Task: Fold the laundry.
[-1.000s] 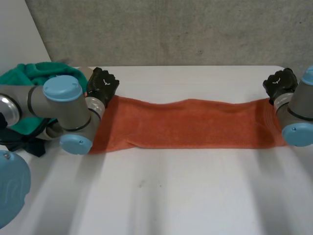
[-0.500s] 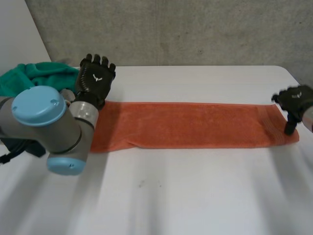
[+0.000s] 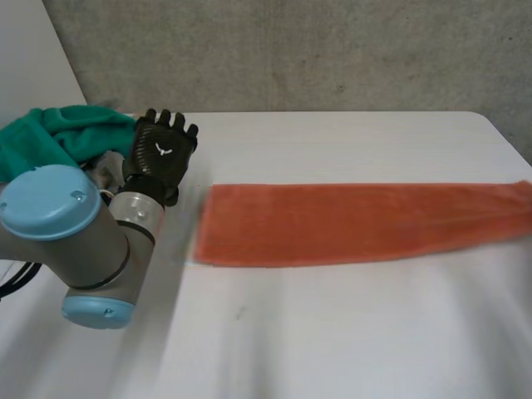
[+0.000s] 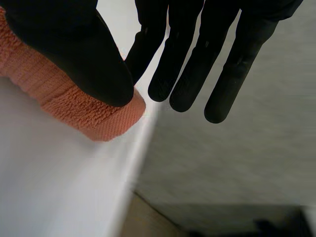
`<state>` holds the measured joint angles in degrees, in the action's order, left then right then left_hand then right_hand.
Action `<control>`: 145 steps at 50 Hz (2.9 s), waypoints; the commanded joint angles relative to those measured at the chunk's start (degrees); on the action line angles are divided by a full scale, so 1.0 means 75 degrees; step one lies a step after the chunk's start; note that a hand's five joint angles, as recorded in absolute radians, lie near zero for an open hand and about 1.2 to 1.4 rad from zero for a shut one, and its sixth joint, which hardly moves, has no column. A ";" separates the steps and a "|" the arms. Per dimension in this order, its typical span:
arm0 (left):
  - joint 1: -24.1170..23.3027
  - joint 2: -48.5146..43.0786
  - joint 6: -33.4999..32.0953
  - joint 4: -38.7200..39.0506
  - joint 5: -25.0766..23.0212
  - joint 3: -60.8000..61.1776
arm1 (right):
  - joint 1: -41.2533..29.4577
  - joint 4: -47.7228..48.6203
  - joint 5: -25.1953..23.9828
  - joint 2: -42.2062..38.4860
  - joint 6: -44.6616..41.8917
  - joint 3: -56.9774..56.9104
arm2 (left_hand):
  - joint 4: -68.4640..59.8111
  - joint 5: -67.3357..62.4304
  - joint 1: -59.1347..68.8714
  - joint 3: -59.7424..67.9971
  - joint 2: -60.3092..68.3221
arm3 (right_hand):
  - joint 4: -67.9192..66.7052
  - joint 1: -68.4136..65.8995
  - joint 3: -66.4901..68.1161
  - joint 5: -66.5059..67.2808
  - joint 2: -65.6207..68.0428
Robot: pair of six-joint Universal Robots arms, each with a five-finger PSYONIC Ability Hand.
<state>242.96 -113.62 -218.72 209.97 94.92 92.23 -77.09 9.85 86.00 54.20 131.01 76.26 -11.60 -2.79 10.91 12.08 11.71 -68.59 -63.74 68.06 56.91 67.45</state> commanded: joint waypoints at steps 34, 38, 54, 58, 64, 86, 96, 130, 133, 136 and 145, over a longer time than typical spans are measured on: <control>0.0055 0.1158 0.0451 -0.0048 -0.0011 0.1133 | -0.7488 0.2015 -0.2223 -0.0958 -0.1954 0.0133 | 0.0214 0.0372 -0.0122 -0.0277 -0.0227 | 0.7812 0.7165 -0.7741 -0.7588 -0.7660; -0.0003 0.1169 0.0440 -0.0024 -0.0011 0.1016 | -0.7209 0.1782 -0.0585 -0.0153 -0.0436 0.0424 | 0.0214 0.0372 -0.0122 -0.0277 -0.0227 | 0.7812 0.7165 -0.7741 -0.7588 -0.7660; -0.1584 -0.0935 0.0650 0.0047 -0.1531 -0.1254 | -0.4126 0.0246 -0.0194 0.1351 0.2371 0.2124 | -0.1446 -0.1288 0.1538 0.1383 0.1432 | 0.7812 0.7165 -0.7741 -0.7588 -0.7660; -0.1679 -0.2002 0.0965 -0.0257 -0.2376 -0.2378 | -0.3926 0.0199 -0.0054 0.1409 0.2791 0.2335 | -0.2344 -0.2186 0.2436 0.2281 0.2330 | 0.7812 0.7165 -0.7741 -0.7588 -0.7660; -0.1691 -0.3387 0.1774 -0.1276 -0.2929 -0.4056 | -0.3797 0.0164 -0.0053 0.1445 0.3730 0.2582 | -0.3022 -0.2864 0.3114 0.2959 0.3008 | 0.7812 0.7165 -0.7741 -0.7588 -0.7660; -0.1550 -0.5744 0.2303 -0.2391 -0.3105 -0.7058 | -0.3515 0.0046 -0.0159 0.1644 0.3860 0.2664 | -0.5040 -0.4882 0.5132 0.4977 0.5027 | 0.7812 0.7165 -0.7741 -0.7588 -0.7660; -0.1550 -0.5815 0.2268 -0.2438 -0.3012 -0.7176 | -0.3503 0.0035 -0.0159 0.1831 0.3860 0.2688 | -0.7098 -0.6940 0.7190 0.7035 0.7085 | 0.7812 0.7165 -0.7741 -0.7588 -0.7660; -0.1609 -0.6026 0.1332 -0.2860 -0.1724 -0.7645 | -0.3410 0.0046 -0.0182 0.1843 0.3848 0.2723 | -0.9119 -0.8962 0.9212 0.9057 0.9106 | 0.7812 0.7165 -0.7741 -0.7588 -0.7660; -0.1597 -0.5512 0.0863 -0.2860 -0.1149 -0.7213 | -0.3421 0.0035 -0.0182 0.1866 0.3848 0.2723 | -0.9119 -0.8962 0.9212 0.9057 0.9106 | 0.7812 0.7165 -0.7741 -0.7588 -0.7660; -0.1550 -0.4622 0.0464 -0.2802 -0.1019 -0.6241 | -0.3421 -0.0012 -0.0182 0.1995 0.3848 0.2734 | -0.9119 -0.8962 0.9212 0.9057 0.9106 | 0.7812 0.7165 -0.7741 -0.7588 -0.7660; -0.1586 -0.2289 -0.0673 -0.2110 -0.0352 -0.2948 | -0.3433 -0.1194 -0.0416 0.2558 0.3743 0.2664 | -0.9119 -0.8962 0.9212 0.9057 0.9106 | 0.7812 0.7165 -0.7741 -0.7588 -0.7660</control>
<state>231.19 -140.69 -219.18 191.25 89.02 55.54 -102.76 6.89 84.41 71.14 159.83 96.60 -68.55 -56.00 64.15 68.11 68.36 -12.00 -12.98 11.98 2.69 11.81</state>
